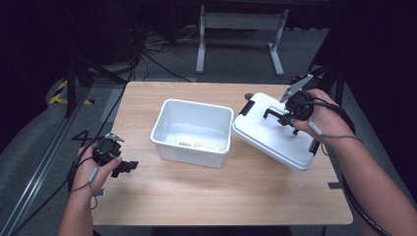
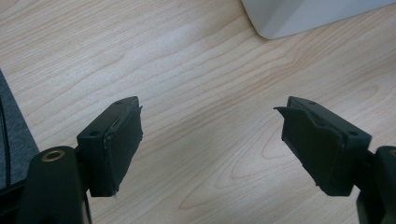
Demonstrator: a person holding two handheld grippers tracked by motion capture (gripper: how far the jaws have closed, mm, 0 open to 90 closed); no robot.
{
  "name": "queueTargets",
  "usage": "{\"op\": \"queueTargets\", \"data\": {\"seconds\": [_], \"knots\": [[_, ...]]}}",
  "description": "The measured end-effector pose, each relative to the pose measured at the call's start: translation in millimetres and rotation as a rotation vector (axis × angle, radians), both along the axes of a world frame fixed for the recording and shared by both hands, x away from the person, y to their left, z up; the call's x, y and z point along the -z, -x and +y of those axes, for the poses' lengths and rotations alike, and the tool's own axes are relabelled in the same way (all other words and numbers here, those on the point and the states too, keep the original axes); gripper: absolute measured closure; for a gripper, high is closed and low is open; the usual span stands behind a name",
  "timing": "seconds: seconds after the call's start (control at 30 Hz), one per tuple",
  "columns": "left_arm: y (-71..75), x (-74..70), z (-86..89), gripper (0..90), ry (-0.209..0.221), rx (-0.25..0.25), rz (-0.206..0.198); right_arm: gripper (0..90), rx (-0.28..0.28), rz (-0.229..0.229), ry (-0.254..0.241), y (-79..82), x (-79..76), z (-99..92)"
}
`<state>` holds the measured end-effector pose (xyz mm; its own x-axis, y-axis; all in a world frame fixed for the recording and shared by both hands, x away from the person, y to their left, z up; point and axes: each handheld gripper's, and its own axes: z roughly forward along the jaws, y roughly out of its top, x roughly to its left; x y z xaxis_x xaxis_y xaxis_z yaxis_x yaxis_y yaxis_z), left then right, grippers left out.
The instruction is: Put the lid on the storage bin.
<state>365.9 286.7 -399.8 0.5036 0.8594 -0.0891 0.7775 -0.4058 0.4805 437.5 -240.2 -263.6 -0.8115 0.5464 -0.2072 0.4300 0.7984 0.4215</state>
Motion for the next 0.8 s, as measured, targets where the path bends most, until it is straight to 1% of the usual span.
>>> {"op": "queueTargets", "data": {"seconds": [0.1,0.13,0.2,0.3,0.33,0.37,0.4,0.43,0.47,0.53,0.63,0.67,0.8], "knots": [[-1.7,-0.4,1.0,20.9,0.01,-0.002,0.0,84.6,-0.014,-0.018,-0.007,-0.9,-9.7,5.6],[-2.3,0.1,1.0,20.9,0.01,-0.011,-0.001,84.6,-0.016,-0.023,-0.01,-1.0,-13.1,8.2],[-3.1,0.9,1.7,21.0,0.002,-0.009,0.005,84.7,-0.027,-0.034,-0.017,-1.6,-19.8,14.9],[-1.3,1.3,3.8,21.0,-0.002,-0.011,0.004,84.6,-0.051,-0.044,-0.022,-2.7,-26.8,25.7],[0.2,1.3,4.4,20.9,0.003,-0.016,0.003,84.6,-0.062,-0.044,-0.021,-3.0,-28.8,30.9],[1.6,1.2,5.7,20.9,0.004,-0.016,0.004,84.7,-0.073,-0.045,-0.019,-3.5,-30.3,35.1],[1.6,1.2,5.7,20.9,0.004,-0.016,0.004,84.7,-0.073,-0.045,-0.019,-3.5,-30.3,35.1],[3.1,0.9,6.5,20.9,0.007,-0.023,0.003,84.6,-0.082,-0.047,-0.017,-3.9,-31.6,39.6],[5.8,0.3,8.4,21.1,0.008,-0.032,-0.001,84.6,-0.105,-0.05,-0.012,-5.0,-34.6,50.0],[7.8,-0.7,10.0,21.1,0.002,-0.032,-0.004,84.6,-0.122,-0.051,-0.013,-6.0,-37.1,58.3],[10.4,-0.1,10.4,21.1,0.008,-0.036,0.003,84.6,-0.143,-0.052,-0.019,-7.2,-39.6,67.8],[11.0,0.4,11.4,21.1,0.001,-0.033,-0.004,84.7,-0.153,-0.053,-0.023,-7.8,-40.8,73.7],[15.7,2.8,14.5,21.2,0.001,-0.039,0.006,84.7,-0.185,-0.045,-0.06,-10.2,-40.5,91.9]]}}
